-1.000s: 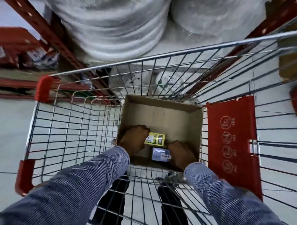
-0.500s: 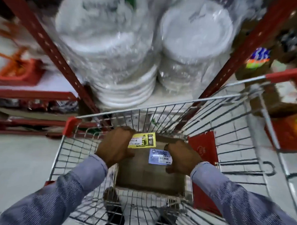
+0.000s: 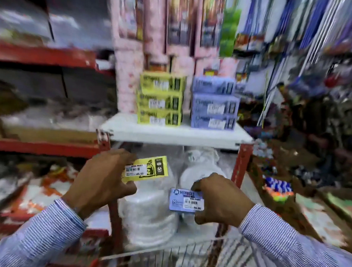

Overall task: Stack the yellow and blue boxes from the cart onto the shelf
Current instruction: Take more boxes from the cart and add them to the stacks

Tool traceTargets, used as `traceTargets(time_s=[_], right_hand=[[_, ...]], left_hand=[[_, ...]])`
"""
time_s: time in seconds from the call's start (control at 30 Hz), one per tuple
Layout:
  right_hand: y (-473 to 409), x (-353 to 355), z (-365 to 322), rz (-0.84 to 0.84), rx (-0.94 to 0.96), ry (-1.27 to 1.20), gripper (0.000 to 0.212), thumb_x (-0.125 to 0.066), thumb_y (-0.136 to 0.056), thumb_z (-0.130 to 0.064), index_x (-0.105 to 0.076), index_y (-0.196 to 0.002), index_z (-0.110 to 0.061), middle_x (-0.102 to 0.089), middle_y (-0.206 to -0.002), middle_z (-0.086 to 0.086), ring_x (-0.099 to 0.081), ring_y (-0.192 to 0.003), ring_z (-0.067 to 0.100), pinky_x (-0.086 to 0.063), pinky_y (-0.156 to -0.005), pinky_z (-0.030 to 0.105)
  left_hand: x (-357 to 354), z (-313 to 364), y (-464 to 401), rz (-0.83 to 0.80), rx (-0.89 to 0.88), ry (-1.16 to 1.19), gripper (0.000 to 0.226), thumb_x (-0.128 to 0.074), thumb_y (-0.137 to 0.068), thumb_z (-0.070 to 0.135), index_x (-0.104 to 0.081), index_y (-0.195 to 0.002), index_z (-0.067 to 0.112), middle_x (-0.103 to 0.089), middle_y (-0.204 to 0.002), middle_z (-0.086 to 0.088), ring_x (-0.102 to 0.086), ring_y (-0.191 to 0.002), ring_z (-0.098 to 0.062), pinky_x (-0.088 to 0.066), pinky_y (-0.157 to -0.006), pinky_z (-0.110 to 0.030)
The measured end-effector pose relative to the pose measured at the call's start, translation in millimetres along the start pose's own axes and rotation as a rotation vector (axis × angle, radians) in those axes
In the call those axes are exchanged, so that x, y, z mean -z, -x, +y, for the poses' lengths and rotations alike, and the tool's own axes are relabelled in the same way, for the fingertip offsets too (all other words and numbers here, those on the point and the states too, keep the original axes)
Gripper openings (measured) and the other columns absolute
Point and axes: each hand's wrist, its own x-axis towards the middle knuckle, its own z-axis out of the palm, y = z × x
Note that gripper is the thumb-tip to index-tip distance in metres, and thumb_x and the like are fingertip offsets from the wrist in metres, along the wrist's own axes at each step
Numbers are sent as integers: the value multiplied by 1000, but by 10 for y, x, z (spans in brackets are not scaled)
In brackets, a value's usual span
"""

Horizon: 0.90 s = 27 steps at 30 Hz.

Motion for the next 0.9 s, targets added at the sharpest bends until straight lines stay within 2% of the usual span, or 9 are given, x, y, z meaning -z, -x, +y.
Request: traceTargets(time_s=[0.1, 0.2, 0.3, 0.43, 0.53, 0.73, 0.9], right_hand=[[-64, 533, 31, 123, -17, 28, 42, -77, -57, -50, -61, -84, -22, -52, -72, -2, -54, -74, 24, -36, -58, 30], [-134, 985, 97, 258, -50, 60, 41, -76, -58, -50, -57, -82, -24, -58, -76, -2, -52, -74, 22, -36, -58, 31], [-247, 1302, 185, 375, -105, 90, 49, -74, -58, -49, -64, -96, -20, -67, -90, -1, -60, -87, 25, -50, -69, 33], [-523, 1557, 357, 522, -172, 149, 40, -71, -63, -48, -60, -92, -22, -66, -87, -1, -61, -85, 25, -50, -66, 34], [-776, 1671, 482, 597, -183, 199, 32, -70, -69, -38, -60, -94, -21, -68, -92, 1, -61, -90, 25, -47, -65, 33], [-1128, 1702, 722, 547, -216, 262, 35, -68, -81, -31, -58, -111, -17, -66, -108, 6, -60, -100, 28, -51, -83, 38], [-1265, 1602, 922, 492, -240, 272, 36, -71, -83, -25, -57, -115, -17, -64, -116, 7, -59, -107, 27, -51, -88, 37]], left_hand=[[398, 14, -191, 114, 0, -47, 65, -85, -48, 39, -72, -110, 23, -76, -96, 2, -71, -80, -24, -57, -64, -33], [711, -13, -414, 211, -37, -33, 67, -77, -50, 42, -70, -114, 22, -74, -104, 1, -70, -89, -26, -59, -71, -37], [871, -44, -677, 264, -67, 3, 67, -71, -52, 39, -69, -116, 20, -73, -107, 2, -69, -94, -25, -58, -78, -36], [904, -96, -1100, 310, -130, 11, 62, -85, -55, 27, -70, -115, 17, -74, -107, 1, -71, -90, -22, -58, -77, -32], [861, -140, -1439, 319, -173, -10, 61, -85, -62, 25, -66, -120, 19, -72, -112, 2, -69, -94, -19, -59, -80, -34], [666, -183, -1935, 279, -252, -37, 48, -80, -73, 39, -65, -116, 23, -71, -113, 2, -66, -98, -18, -58, -83, -36], [513, -212, -2170, 267, -238, -46, 51, -82, -70, 24, -66, -118, 22, -72, -114, 0, -66, -101, -19, -53, -85, -31]])
